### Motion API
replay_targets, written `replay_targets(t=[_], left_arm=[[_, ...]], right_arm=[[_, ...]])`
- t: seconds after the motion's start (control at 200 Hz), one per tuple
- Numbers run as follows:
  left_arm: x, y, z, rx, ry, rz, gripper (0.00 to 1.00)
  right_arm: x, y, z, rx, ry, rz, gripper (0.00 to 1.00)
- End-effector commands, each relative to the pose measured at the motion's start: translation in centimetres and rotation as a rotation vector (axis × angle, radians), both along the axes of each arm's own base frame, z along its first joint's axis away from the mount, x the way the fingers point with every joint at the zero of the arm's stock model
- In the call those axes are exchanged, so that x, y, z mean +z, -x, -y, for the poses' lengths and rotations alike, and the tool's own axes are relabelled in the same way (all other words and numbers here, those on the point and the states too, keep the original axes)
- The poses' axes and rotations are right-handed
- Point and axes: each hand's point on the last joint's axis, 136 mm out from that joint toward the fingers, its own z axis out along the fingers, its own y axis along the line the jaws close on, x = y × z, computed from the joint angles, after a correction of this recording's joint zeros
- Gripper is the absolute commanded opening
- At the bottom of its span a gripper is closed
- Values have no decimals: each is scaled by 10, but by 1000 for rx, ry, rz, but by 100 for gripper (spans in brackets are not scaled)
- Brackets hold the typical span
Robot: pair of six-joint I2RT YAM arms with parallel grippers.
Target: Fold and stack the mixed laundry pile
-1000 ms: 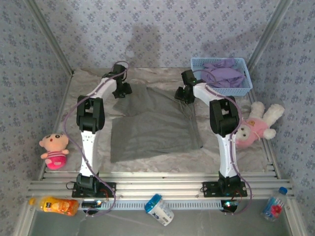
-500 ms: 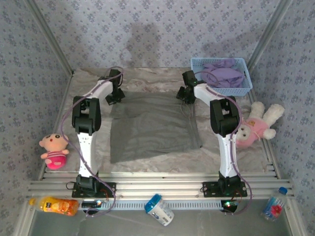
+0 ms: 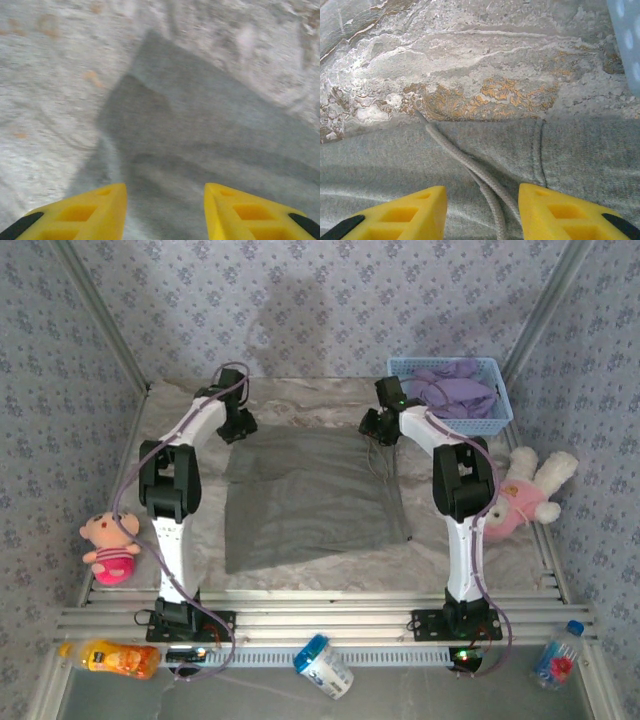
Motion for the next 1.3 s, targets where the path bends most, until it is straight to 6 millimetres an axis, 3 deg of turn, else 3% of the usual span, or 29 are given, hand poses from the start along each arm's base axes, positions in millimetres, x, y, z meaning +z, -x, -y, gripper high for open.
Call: replay_targets(t=[0.0, 0.32, 0.415, 0.515, 0.655, 0.745, 0.844, 0.874, 0.894, 0.934, 0.989, 1.164, 1.294], left_arm=[[-15, -7, 21, -25, 62, -24, 45], [-73, 5, 3, 38, 8, -169, 48], [-87, 10, -7, 57, -19, -211, 48], [-85, -1, -20, 82, -45, -204, 49], [-84, -17, -29, 77, -12, -194, 50], [-66, -37, -27, 53, 18, -137, 52], [-34, -56, -19, 15, 52, -60, 65], [-23, -60, -17, 6, 58, -38, 73], [-15, -63, -16, -1, 62, -24, 87], [1, -66, -14, -13, 70, 5, 98], [24, -67, -12, -26, 80, 44, 100], [78, -45, -1, -69, 83, 121, 100], [89, -7, 7, -94, 70, 138, 100]], right_arm=[[0, 7, -2, 31, 8, -24, 43], [-42, 26, -8, 67, 80, -133, 51], [-50, 14, -11, 64, 80, -117, 57], [-53, 0, -20, 67, 55, -98, 62], [-42, -25, -34, 85, 10, -51, 67], [-25, -40, -42, 108, -7, -4, 69], [5, -51, -45, 131, -22, 51, 71], [14, -51, -45, 137, -22, 63, 72], [20, -51, -45, 142, -22, 71, 72], [32, -49, -44, 150, -18, 88, 73], [47, -45, -38, 142, 5, 104, 73], [72, -5, -22, 137, 34, 87, 73], [71, 39, -9, 154, 52, 58, 73]])
